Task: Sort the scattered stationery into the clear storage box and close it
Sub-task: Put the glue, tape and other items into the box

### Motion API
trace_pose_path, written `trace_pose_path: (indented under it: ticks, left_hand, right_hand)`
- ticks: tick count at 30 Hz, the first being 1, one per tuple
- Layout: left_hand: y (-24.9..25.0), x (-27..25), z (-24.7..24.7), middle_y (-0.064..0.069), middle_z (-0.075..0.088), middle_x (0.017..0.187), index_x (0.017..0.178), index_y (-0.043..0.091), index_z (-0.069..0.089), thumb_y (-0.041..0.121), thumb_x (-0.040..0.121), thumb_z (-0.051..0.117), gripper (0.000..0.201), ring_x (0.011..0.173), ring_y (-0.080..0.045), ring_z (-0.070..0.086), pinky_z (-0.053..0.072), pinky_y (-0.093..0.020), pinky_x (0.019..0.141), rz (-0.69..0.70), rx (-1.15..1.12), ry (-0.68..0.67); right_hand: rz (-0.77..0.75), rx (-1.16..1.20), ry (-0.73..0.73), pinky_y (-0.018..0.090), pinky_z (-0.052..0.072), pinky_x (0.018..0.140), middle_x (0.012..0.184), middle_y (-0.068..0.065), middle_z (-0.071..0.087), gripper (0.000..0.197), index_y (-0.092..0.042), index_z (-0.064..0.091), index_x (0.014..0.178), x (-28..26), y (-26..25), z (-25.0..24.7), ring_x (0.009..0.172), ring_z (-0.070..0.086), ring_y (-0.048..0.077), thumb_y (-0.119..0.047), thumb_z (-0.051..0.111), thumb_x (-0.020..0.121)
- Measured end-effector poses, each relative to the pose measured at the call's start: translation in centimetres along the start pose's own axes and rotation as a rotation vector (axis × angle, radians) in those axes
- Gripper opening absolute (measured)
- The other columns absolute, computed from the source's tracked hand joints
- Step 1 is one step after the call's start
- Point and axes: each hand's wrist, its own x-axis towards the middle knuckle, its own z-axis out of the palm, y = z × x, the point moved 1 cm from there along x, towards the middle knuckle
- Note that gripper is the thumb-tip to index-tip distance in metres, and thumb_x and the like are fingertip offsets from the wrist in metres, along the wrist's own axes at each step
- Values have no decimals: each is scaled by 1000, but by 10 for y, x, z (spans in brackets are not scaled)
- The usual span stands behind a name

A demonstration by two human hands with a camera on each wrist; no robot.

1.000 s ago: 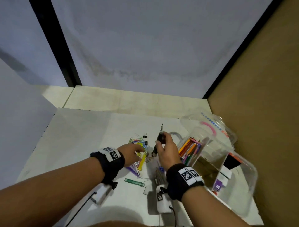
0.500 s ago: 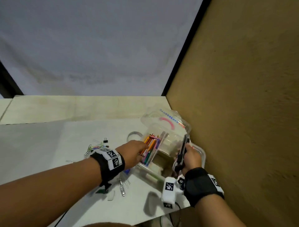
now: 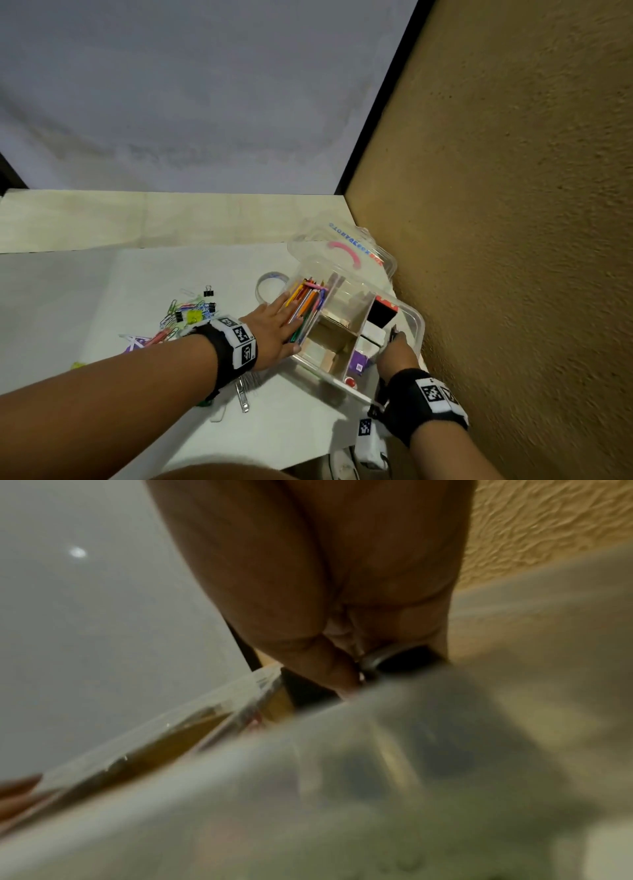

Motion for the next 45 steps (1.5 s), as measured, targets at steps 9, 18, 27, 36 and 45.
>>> trace_pose_path:
  ticks: [9,18,27,36,45]
  left_hand:
    - [1,-1,-3,-7,-14,159,152,21,2,54,98,18,65,144,-26,-24,2,-49,121,-7,-51,-13]
    - [1,-1,-2,-7,-13,159,151,20,3,54,98,17,65,144,-26,-23,2,-49,121,-6,-64,-5]
    - [-18,-19,10,-4,12,159,147,19,30,70,71,-12,101,149,-23,0,8,-37,122,58,-251,242]
    - [-77,-86,68,-1,54,136,130,21,54,29,86,19,57,129,-19,45,38,-36,109,-119,-334,196]
    - [-125,-144,137,-7,20,155,145,17,29,16,87,43,60,143,-25,21,30,-37,114,-526,-321,39]
  right_hand:
    - [-10,-87,-66,28,41,81,126,18,56,37,0,48,130,10,6,18,115,55,31,-9,47,94]
    - [-49,-398,-51,32,45,95,120,16,62,27,0,61,115,3,-13,5,114,57,28,-14,53,93]
    - [-380,-146,52,33,51,83,97,6,66,17,-13,65,99,-47,-77,-9,91,62,21,-11,53,89]
    - [-742,-340,-125,28,45,88,113,12,65,27,-4,66,107,-101,-147,82,108,59,25,-5,44,91]
    - [-710,-578,-225,31,39,97,134,17,43,35,0,46,126,-88,-192,167,123,44,29,-15,45,94]
